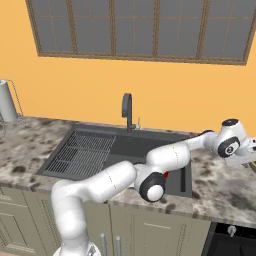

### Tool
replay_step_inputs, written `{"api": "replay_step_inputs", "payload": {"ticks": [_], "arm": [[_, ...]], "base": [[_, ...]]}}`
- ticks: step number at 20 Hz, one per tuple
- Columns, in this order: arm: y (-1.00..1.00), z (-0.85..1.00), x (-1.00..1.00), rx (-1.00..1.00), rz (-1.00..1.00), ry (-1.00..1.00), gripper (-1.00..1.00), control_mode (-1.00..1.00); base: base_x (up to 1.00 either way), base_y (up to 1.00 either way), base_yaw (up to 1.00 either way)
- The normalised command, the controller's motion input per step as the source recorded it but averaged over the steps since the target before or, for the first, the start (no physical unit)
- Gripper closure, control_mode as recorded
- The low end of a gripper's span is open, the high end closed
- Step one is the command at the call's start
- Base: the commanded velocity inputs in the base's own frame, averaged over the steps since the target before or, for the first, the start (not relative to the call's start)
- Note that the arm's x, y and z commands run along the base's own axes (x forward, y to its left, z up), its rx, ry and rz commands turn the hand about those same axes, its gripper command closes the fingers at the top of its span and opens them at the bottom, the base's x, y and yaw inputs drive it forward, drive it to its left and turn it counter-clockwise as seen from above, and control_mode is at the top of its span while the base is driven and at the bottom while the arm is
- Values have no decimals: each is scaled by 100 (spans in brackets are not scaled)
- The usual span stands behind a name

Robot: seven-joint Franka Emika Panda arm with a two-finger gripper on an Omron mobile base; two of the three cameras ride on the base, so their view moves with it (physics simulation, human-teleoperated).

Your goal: Pick the mug and place it in the sink. Pick the bowl and place it in the open cabinet and then close the cabinet.

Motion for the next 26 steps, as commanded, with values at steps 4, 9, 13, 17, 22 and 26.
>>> {"api": "replay_step_inputs", "payload": {"ticks": [4, 9, 13, 17, 22, 26], "arm": [[0, 99, 41, 19, 6, 36, 100, -100], [0, 100, 30, 17, 7, 15, 100, -100], [0, 100, 2, 20, 7, 1, 100, -100], [21, 90, 0, 21, 5, 5, 100, -100], [49, 61, -23, 18, 6, 13, 100, -100], [53, 66, -44, 16, 7, 12, 100, -100]], "base": [[0, 0, 0], [0, 0, 0], [0, 0, 0], [0, 0, 0], [0, 0, 0], [0, 0, 0]]}}
